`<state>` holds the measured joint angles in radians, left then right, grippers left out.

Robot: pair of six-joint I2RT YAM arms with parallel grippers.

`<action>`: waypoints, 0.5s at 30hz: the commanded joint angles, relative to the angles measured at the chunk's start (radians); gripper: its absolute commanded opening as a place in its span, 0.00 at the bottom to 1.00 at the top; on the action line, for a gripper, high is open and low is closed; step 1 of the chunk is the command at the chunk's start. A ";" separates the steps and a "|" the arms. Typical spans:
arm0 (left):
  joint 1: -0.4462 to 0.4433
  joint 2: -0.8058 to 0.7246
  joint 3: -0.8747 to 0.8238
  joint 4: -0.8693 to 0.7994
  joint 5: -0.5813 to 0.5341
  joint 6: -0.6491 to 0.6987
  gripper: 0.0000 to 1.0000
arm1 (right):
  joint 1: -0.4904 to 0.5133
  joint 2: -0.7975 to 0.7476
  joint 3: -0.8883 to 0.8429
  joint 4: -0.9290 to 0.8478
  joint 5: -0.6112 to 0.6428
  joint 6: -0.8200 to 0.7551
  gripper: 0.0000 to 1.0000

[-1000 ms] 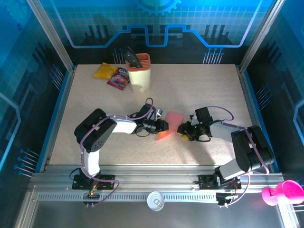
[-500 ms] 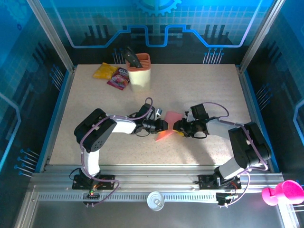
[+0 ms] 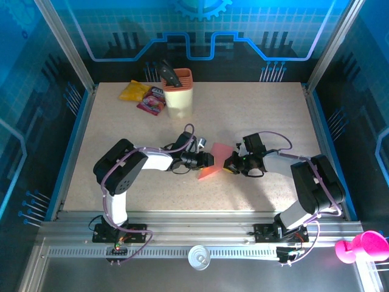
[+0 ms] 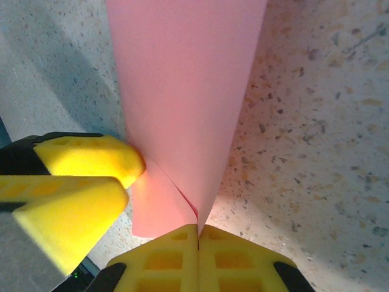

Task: Fold a paper plane with a square sheet of paper (pick it up from the middle)
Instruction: Fold the wing for the fifth time at the center of the table.

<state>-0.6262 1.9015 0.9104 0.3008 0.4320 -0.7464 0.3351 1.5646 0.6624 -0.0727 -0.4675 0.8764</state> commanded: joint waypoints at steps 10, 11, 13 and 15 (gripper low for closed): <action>-0.159 -0.241 -0.094 -0.233 -0.396 0.298 0.46 | 0.072 -0.036 0.090 -0.197 0.111 0.028 0.00; -0.178 -0.248 -0.106 -0.230 -0.433 0.318 0.45 | 0.076 -0.038 0.096 -0.208 0.117 0.030 0.00; -0.219 -0.258 -0.117 -0.224 -0.501 0.356 0.46 | 0.083 -0.045 0.105 -0.227 0.125 0.033 0.00; -0.254 -0.259 -0.123 -0.215 -0.565 0.387 0.46 | 0.090 -0.050 0.115 -0.243 0.129 0.033 0.00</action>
<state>-0.8452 1.6684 0.8043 0.1127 0.0242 -0.4591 0.4080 1.5421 0.7490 -0.2436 -0.3660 0.8951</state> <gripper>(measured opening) 0.455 0.061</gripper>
